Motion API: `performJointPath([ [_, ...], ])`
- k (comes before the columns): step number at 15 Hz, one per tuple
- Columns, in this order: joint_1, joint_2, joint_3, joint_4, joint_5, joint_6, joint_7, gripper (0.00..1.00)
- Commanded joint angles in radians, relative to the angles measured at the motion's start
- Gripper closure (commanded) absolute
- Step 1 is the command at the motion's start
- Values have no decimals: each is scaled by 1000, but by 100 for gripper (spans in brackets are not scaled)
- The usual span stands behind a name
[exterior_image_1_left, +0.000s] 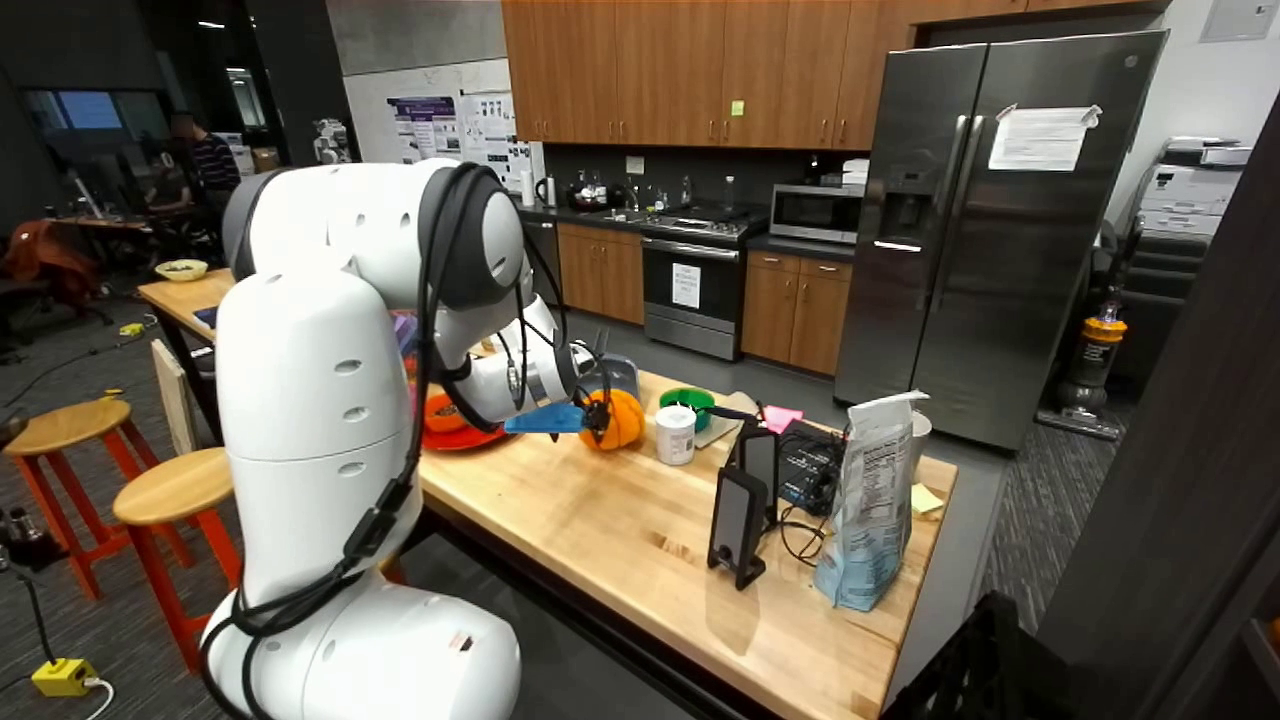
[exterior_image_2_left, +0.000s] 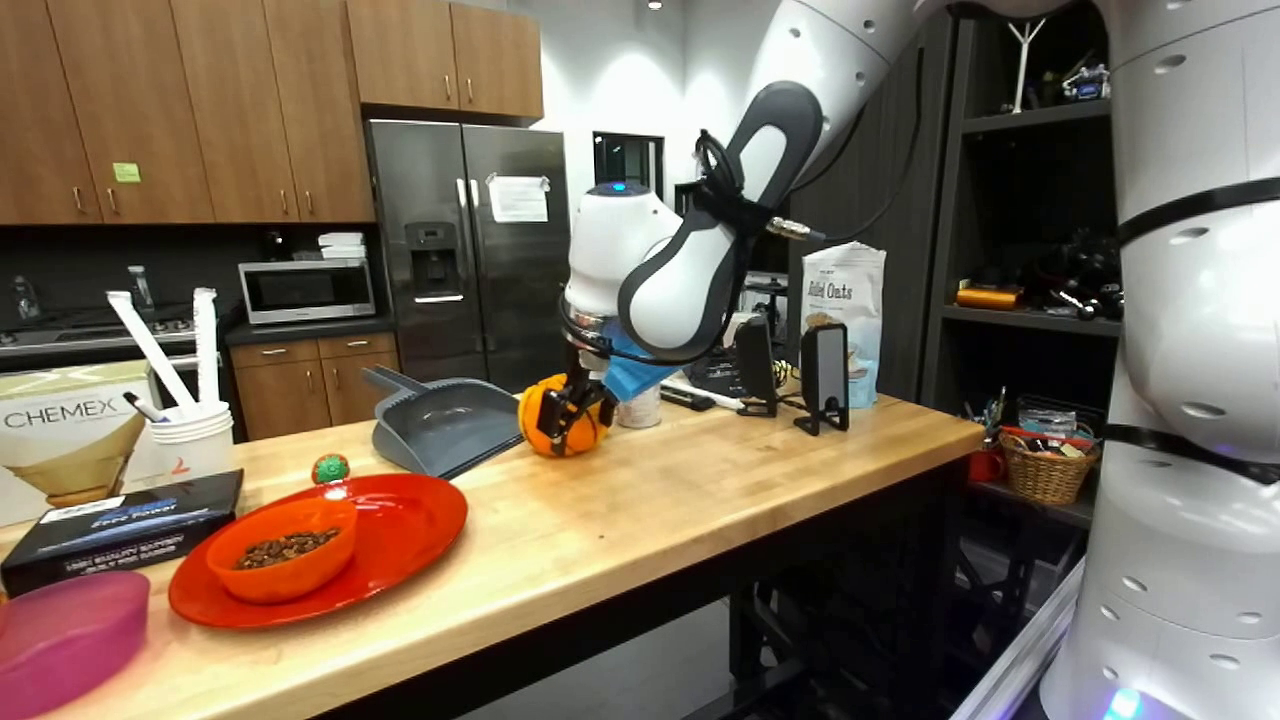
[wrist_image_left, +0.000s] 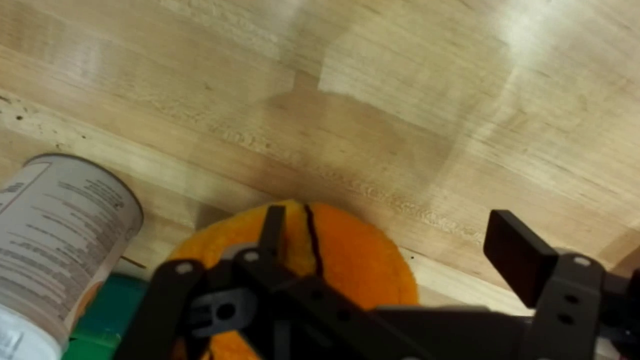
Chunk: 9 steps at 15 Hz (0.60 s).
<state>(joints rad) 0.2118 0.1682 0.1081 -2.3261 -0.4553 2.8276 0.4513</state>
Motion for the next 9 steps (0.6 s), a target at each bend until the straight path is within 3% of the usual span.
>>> performJointPath([
  [1,-11,12,-7,-3,-21,68,-38,0],
  [7,-37,44,12,-9,8,176,-153,0],
  [8,21,111,24,126,6,105,-97,0],
  [9,23,123,32,141,12,107,-104,0],
])
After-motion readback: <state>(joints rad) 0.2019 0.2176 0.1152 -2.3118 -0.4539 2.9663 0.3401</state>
